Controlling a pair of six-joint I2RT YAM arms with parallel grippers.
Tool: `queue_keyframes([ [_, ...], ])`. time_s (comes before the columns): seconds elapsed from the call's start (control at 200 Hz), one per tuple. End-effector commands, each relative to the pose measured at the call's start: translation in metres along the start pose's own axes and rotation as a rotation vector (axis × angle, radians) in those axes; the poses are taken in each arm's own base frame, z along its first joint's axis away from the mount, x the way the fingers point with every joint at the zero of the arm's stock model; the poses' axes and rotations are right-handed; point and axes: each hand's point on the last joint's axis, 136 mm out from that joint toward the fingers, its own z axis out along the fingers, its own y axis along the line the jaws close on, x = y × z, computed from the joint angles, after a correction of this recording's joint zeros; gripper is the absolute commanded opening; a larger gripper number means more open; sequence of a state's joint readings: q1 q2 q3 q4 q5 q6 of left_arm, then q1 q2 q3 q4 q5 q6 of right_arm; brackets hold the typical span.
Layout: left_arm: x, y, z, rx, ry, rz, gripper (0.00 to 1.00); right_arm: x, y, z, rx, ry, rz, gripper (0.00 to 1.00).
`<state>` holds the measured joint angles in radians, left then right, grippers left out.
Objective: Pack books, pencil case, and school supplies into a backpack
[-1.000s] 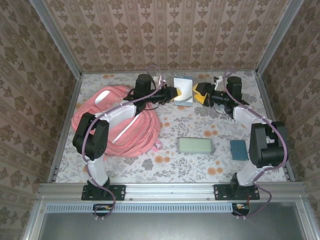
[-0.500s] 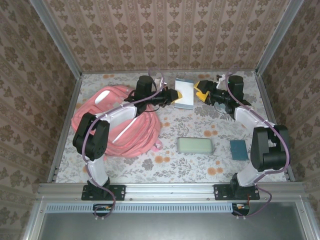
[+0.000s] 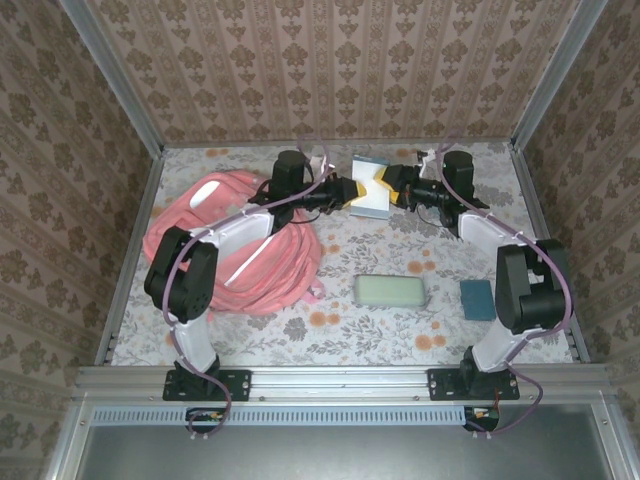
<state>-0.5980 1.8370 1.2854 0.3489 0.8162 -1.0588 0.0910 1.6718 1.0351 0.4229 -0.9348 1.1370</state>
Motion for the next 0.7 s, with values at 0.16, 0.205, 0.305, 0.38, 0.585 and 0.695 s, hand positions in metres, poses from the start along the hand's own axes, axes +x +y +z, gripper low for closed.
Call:
queue_keyframes([
  [0.16, -0.004, -0.044, -0.008, 0.097, -0.011, 0.072, 0.0, 0.007, 0.028, 0.005, -0.086, 0.058, -0.05, 0.15],
  [0.205, -0.003, -0.043, -0.009, 0.094, -0.011, 0.071, 0.0, 0.007, 0.028, 0.005, -0.085, 0.055, -0.051, 0.07],
  [0.305, -0.003, -0.039, -0.012, 0.067, -0.011, 0.077, 0.11, 0.007, 0.03, 0.003, -0.079, 0.046, -0.059, 0.0],
  [0.38, -0.005, -0.031, -0.02, 0.013, -0.025, 0.075, 0.32, 0.008, 0.029, 0.001, -0.067, 0.04, -0.064, 0.0],
  [0.585, -0.007, 0.003, -0.07, -0.24, -0.073, 0.096, 0.48, 0.012, 0.02, -0.007, 0.013, 0.005, -0.085, 0.0],
  [0.695, 0.004, 0.031, -0.104, -0.439, -0.069, 0.125, 0.47, 0.014, 0.014, -0.013, 0.06, -0.018, -0.095, 0.0],
])
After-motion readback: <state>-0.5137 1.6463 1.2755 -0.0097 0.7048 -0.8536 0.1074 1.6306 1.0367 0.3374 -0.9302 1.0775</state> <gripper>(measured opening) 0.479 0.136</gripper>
